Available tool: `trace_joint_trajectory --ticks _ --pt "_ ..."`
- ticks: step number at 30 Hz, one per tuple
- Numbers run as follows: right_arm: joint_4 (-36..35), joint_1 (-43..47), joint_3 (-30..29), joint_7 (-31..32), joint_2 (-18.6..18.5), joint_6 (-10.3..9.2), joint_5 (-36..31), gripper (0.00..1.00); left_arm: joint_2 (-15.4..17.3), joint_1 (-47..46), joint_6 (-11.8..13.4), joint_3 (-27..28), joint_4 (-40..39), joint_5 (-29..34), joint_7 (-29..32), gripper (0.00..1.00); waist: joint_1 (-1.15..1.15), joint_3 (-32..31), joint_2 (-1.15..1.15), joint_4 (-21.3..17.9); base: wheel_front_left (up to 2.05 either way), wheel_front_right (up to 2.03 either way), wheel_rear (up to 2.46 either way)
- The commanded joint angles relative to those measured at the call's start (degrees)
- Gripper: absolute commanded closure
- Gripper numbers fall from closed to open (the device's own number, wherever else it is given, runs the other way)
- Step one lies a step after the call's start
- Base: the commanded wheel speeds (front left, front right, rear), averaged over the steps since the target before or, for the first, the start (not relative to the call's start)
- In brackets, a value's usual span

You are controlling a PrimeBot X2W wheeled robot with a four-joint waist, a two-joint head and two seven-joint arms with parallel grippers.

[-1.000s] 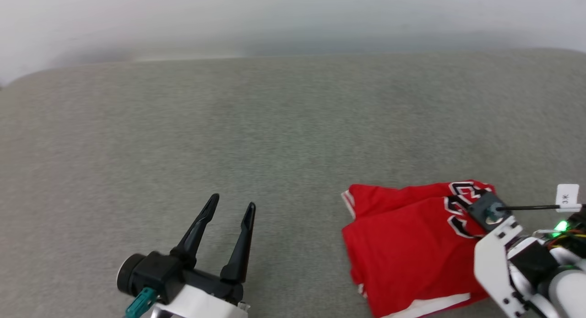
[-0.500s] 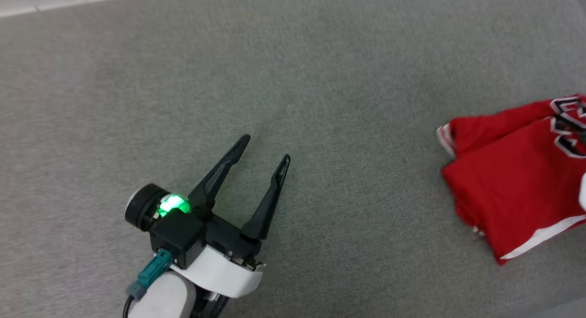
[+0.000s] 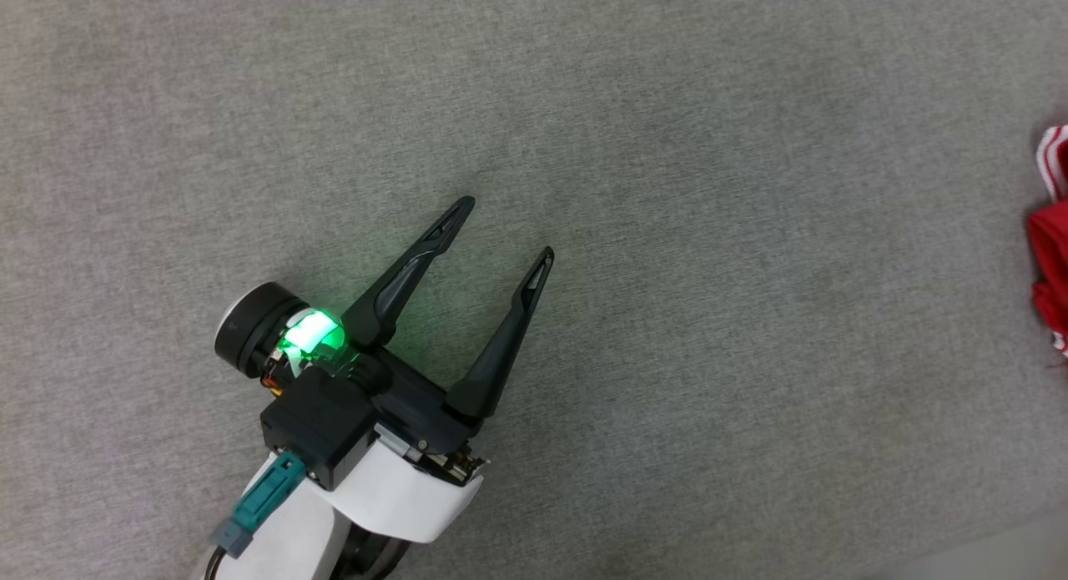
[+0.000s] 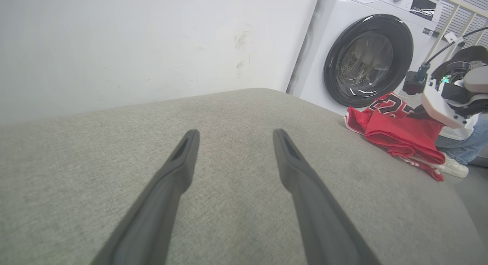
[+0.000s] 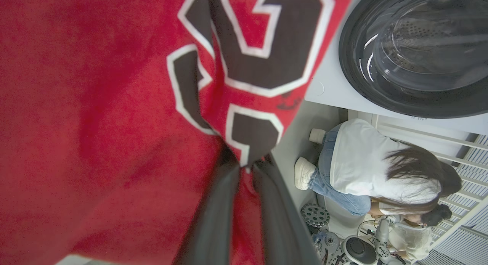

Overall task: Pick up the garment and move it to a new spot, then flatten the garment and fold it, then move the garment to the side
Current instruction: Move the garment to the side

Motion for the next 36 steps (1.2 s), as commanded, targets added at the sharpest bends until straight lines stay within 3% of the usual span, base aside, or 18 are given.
trace_joint_trajectory --ticks 1,7,8,14,21,29,36 --pt "2.1 -2.0 -1.0 -1.1 1.0 -0.10 -0.9 1.00 0.2 -0.8 -0.1 0.0 -0.4 0.2 -0.1 0.00 -0.01 0.4 0.00 0.5 0.00 0.00 0.00" --pt "5.5 -3.9 -2.7 -2.5 2.3 -0.10 -2.4 0.99 -0.3 -0.6 0.0 0.2 -0.1 -0.2 -0.1 0.00 -0.01 -0.4 0.00 1.4 0.00 0.00 0.00" --pt "5.7 -4.2 -3.1 -2.7 2.5 -0.10 -3.0 0.00 -0.5 -0.4 0.0 0.3 0.1 -0.3 -0.1 0.00 -0.01 -0.8 0.00 1.6 0.00 0.00 0.00" --pt "2.1 -4.0 -4.8 -3.3 4.3 -0.09 -3.3 0.00 -3.2 2.0 0.2 3.3 2.5 -1.6 -0.1 0.00 -0.01 -7.8 0.00 3.2 0.00 0.00 0.00" --pt "-10.5 -0.4 -7.8 -8.2 10.1 -0.09 2.5 0.00 -5.5 6.4 0.3 9.5 5.0 -1.9 -0.1 0.00 -0.01 -16.1 0.00 6.1 0.00 0.00 0.00" --pt "-27.2 9.1 -12.4 -15.4 22.8 -0.09 7.5 0.00 -8.3 12.6 0.3 17.0 7.0 -1.1 -0.1 0.00 -0.01 -23.7 0.00 10.0 0.00 0.00 0.00" --pt "-37.1 19.8 -12.2 -20.1 33.4 -0.08 9.6 0.00 -10.3 17.0 0.2 20.5 9.0 -0.2 -0.1 0.00 -0.01 -28.2 0.00 13.1 0.00 0.00 0.00"
